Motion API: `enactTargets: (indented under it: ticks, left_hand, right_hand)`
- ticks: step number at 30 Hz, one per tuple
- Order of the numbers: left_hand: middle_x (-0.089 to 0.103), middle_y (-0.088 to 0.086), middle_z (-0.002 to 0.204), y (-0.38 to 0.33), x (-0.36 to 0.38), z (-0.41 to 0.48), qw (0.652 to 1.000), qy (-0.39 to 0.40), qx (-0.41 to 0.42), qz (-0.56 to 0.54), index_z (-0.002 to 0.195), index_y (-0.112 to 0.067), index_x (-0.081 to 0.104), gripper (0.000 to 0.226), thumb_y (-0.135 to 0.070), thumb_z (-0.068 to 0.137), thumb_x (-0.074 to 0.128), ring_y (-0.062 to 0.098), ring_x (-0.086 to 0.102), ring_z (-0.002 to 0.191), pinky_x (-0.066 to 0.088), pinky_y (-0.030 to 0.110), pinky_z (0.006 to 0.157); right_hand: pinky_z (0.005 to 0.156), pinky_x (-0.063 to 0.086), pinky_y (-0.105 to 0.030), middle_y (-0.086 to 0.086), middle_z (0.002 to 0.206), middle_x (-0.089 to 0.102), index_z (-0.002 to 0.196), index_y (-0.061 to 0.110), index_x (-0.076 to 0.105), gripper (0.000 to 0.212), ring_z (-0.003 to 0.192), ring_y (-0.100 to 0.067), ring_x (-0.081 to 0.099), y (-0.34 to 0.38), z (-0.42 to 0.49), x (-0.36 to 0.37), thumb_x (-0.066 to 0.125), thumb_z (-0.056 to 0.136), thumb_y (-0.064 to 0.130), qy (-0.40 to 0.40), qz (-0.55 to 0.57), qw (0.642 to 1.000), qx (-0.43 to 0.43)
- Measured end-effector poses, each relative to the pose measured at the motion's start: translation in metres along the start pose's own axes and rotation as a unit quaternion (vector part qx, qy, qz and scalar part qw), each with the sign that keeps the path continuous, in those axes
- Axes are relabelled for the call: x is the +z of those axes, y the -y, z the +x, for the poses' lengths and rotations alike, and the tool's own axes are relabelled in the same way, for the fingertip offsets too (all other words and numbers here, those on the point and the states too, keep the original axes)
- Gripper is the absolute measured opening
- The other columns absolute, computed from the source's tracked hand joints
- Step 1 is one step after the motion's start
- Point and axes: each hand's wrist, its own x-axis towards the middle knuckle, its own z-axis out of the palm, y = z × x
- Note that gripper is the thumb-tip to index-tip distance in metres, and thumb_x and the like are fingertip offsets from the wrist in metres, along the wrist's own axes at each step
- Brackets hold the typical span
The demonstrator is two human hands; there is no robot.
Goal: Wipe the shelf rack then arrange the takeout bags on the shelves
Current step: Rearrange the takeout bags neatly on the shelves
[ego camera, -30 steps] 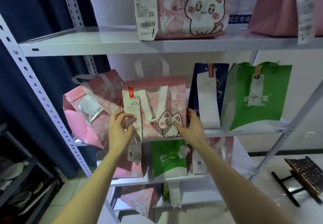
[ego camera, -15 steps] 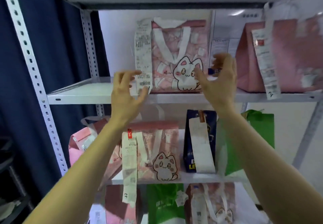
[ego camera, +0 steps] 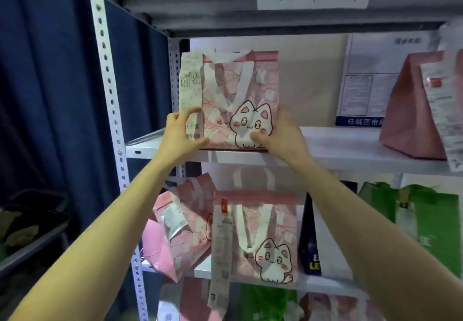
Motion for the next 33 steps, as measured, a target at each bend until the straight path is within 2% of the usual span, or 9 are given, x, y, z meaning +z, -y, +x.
enactTargets:
  ticks: [3, 7, 12, 15, 19, 24, 28, 30, 33]
  left_hand:
    - [0.029, 0.005, 0.157, 0.031, -0.036, 0.000, 0.999, -0.023, -0.028, 0.024, 0.153, -0.038, 0.048, 0.081, -0.023, 0.085, 0.090, 0.015, 0.041, 0.137, 0.038, 0.029, 0.117]
    - [0.015, 0.006, 0.166, 0.062, -0.064, 0.000, 0.997, -0.026, -0.057, 0.050, 0.155, -0.039, 0.045, 0.083, -0.030, 0.086, 0.090, 0.030, 0.026, 0.158, 0.037, 0.051, 0.129]
    - [-0.008, 0.002, 0.177, 0.083, -0.076, -0.002, 0.996, -0.029, -0.048, 0.070, 0.156, -0.047, 0.041, 0.086, -0.044, 0.086, 0.090, 0.032, 0.002, 0.168, 0.028, 0.055, 0.129]
    - [-0.011, 0.004, 0.179, 0.082, -0.073, -0.005, 0.991, -0.057, -0.028, 0.119, 0.155, -0.045, 0.043, 0.080, -0.035, 0.089, 0.088, 0.033, -0.004, 0.168, 0.024, 0.061, 0.132]
    - [-0.005, 0.010, 0.179, 0.071, -0.067, -0.011, 0.979, -0.088, 0.009, 0.185, 0.159, -0.036, 0.046, 0.083, -0.016, 0.088, 0.085, 0.038, 0.006, 0.165, 0.025, 0.064, 0.131]
    - [0.010, 0.011, 0.177, 0.037, -0.043, -0.014, 0.982, -0.099, 0.069, 0.146, 0.150, -0.026, 0.056, 0.072, -0.011, 0.087, 0.086, 0.036, 0.015, 0.165, 0.033, 0.056, 0.130]
    - [0.029, 0.013, 0.167, -0.014, 0.001, -0.007, 0.981, -0.102, 0.139, 0.094, 0.145, -0.025, 0.061, 0.063, -0.017, 0.088, 0.087, 0.034, 0.031, 0.157, 0.038, 0.051, 0.127]
    - [0.036, 0.012, 0.162, -0.042, 0.030, -0.001, 0.981, -0.096, 0.159, 0.058, 0.141, -0.024, 0.064, 0.056, -0.016, 0.090, 0.085, 0.032, 0.039, 0.152, 0.043, 0.053, 0.123]
    - [0.043, 0.006, 0.157, -0.088, 0.082, 0.003, 0.982, -0.061, 0.181, 0.003, 0.134, -0.025, 0.067, 0.045, -0.019, 0.093, 0.082, 0.026, 0.046, 0.147, 0.047, 0.045, 0.116]
  right_hand:
    - [0.086, 0.047, -0.031, -0.002, 0.132, 0.065, 0.146, 0.017, 0.041, 0.085, 0.115, -0.025, 0.064, 0.035, 0.008, 0.046, 0.087, 0.077, 0.034, 0.031, -0.004, 0.999, -0.031]
    - [0.082, 0.051, -0.036, -0.009, 0.132, 0.066, 0.145, 0.014, 0.037, 0.083, 0.113, -0.032, 0.067, 0.065, 0.011, 0.091, 0.086, 0.080, 0.034, 0.051, -0.023, 0.998, -0.034]
    - [0.081, 0.054, -0.036, -0.008, 0.133, 0.066, 0.144, 0.015, 0.036, 0.083, 0.113, -0.029, 0.068, 0.078, 0.011, 0.112, 0.087, 0.081, 0.034, 0.048, -0.022, 0.998, -0.040]
    - [0.082, 0.051, -0.034, -0.006, 0.136, 0.065, 0.146, 0.017, 0.036, 0.086, 0.117, -0.029, 0.066, 0.078, 0.009, 0.110, 0.088, 0.080, 0.037, 0.042, -0.026, 0.998, -0.040]
    - [0.090, 0.055, -0.040, -0.005, 0.142, 0.063, 0.152, 0.019, 0.033, 0.092, 0.123, -0.027, 0.065, 0.076, 0.005, 0.100, 0.089, 0.081, 0.039, 0.047, -0.026, 0.997, -0.051]
    - [0.104, 0.055, -0.047, -0.003, 0.147, 0.061, 0.159, 0.021, 0.033, 0.094, 0.128, -0.021, 0.062, 0.063, -0.007, 0.062, 0.080, 0.086, 0.060, 0.028, -0.035, 0.997, -0.060]
    - [0.109, 0.052, -0.044, -0.002, 0.147, 0.059, 0.158, 0.022, 0.039, 0.077, 0.130, -0.019, 0.060, 0.037, -0.015, 0.008, 0.075, 0.095, 0.048, -0.009, -0.069, 0.996, -0.063]
    - [0.106, 0.055, -0.045, 0.001, 0.143, 0.060, 0.154, 0.025, 0.042, 0.069, 0.125, -0.015, 0.061, 0.022, -0.020, -0.024, 0.073, 0.096, 0.045, -0.030, -0.078, 0.995, -0.057]
    - [0.100, 0.058, -0.044, 0.005, 0.134, 0.063, 0.149, 0.026, 0.046, 0.061, 0.118, -0.012, 0.063, -0.001, -0.028, -0.078, 0.073, 0.097, 0.041, -0.073, -0.088, 0.992, -0.053]
